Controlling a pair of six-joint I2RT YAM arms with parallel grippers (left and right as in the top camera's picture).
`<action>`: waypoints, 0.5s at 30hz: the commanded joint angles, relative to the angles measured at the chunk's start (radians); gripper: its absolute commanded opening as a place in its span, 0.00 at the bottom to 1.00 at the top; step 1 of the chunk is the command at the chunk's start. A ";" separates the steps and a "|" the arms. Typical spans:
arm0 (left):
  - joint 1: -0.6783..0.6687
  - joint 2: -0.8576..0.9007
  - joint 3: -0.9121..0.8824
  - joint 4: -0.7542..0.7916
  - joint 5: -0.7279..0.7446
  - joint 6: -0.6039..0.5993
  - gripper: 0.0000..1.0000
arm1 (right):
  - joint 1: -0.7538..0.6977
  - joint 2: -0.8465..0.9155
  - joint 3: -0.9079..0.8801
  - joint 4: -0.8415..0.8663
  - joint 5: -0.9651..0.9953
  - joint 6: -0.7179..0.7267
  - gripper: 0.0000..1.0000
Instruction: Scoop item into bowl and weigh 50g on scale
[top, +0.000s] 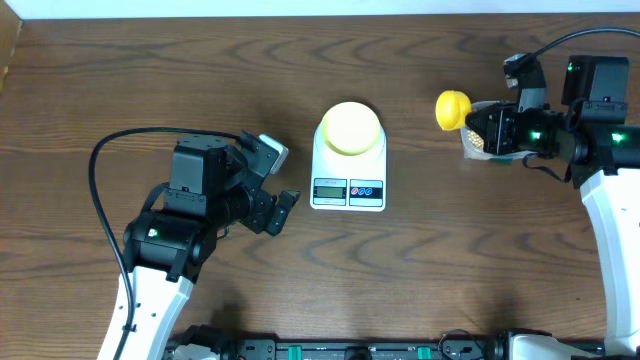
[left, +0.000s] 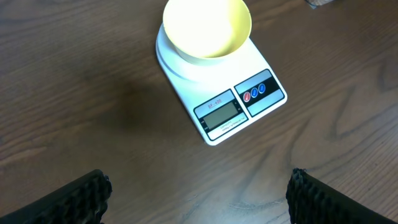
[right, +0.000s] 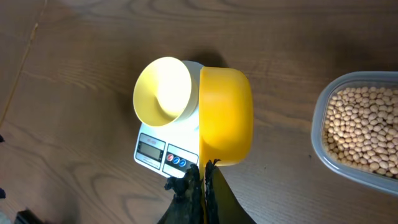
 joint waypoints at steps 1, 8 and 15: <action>0.006 0.004 -0.001 0.000 0.013 0.009 0.93 | -0.003 -0.003 0.006 -0.007 -0.018 -0.023 0.01; 0.006 0.004 -0.001 0.000 0.013 0.009 0.93 | -0.003 -0.003 0.007 -0.029 -0.018 -0.023 0.01; 0.006 0.004 -0.001 0.000 0.013 0.010 0.93 | -0.003 -0.003 0.007 -0.037 -0.041 -0.022 0.01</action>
